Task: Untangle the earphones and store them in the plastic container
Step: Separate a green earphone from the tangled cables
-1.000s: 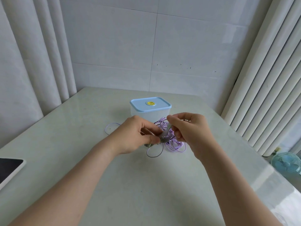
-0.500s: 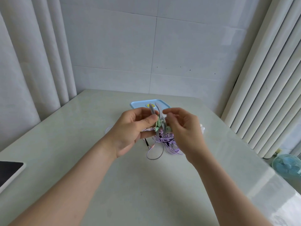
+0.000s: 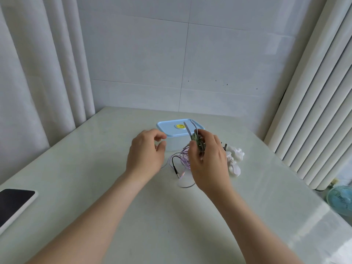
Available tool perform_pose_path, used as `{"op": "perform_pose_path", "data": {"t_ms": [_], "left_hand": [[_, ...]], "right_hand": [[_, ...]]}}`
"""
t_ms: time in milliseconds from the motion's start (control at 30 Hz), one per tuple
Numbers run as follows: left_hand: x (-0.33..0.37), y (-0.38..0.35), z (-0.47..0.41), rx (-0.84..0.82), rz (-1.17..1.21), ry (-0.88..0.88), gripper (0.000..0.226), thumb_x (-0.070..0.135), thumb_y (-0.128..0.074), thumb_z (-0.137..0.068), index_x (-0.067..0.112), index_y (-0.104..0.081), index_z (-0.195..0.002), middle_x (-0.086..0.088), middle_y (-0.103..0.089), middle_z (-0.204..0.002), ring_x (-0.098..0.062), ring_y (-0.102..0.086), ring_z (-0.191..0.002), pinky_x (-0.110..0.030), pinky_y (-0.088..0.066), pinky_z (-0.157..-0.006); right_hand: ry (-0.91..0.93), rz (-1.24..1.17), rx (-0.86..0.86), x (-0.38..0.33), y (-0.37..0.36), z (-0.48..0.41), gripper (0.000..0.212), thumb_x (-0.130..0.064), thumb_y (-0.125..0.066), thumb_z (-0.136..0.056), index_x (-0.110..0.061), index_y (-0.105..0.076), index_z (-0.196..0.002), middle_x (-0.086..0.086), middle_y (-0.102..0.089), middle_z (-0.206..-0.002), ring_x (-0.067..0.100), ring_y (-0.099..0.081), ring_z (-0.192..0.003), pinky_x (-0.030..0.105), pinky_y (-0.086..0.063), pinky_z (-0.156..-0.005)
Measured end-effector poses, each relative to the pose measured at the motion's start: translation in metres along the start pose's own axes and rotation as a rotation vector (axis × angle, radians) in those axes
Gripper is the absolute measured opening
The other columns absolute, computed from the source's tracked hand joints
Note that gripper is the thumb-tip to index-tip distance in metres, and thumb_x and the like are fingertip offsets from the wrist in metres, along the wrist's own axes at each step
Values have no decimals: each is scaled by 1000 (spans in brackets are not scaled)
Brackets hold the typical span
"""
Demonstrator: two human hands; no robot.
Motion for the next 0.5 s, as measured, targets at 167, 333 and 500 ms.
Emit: {"op": "perform_pose_path", "data": {"t_ms": [167,333,500], "left_hand": [[-3,-37,-20,-126,-167,-96,39,14,-72,-93,21,-66,-131,-1,-59,-132,-22,-58,-123,-25,-37,-96],[-6,-48,-31,-117,-143,-81,30,17,-77,-93,21,-73,-123,2,-70,-130,-27,-66,-112,-35,-48,-95],[1,-37,-38,-77,-169,-92,15,19,-74,-97,19,-77,-112,-2,-76,-109,-28,-68,-98,-29,-39,-76]], "right_hand": [[153,-62,-82,-18,-20,7,29,-14,-55,-104,-17,-58,-134,-9,-60,-102,-1,-56,-84,5,-38,-73],[-68,-61,-223,16,-45,9,26,-18,-49,-106,-21,-52,-131,-13,-58,-81,2,-54,-74,11,-37,-64],[-187,-143,-280,25,-53,10,20,-13,-44,-100,-23,-48,-117,-3,-61,-80,14,-54,-73,22,-35,-60]]}}
Point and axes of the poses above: each hand's wrist, its own z-axis away from the middle knuckle, its own y-axis out of the back of the hand, x = y × z, the point moved 10 cm from there along -z, towards the middle knuckle
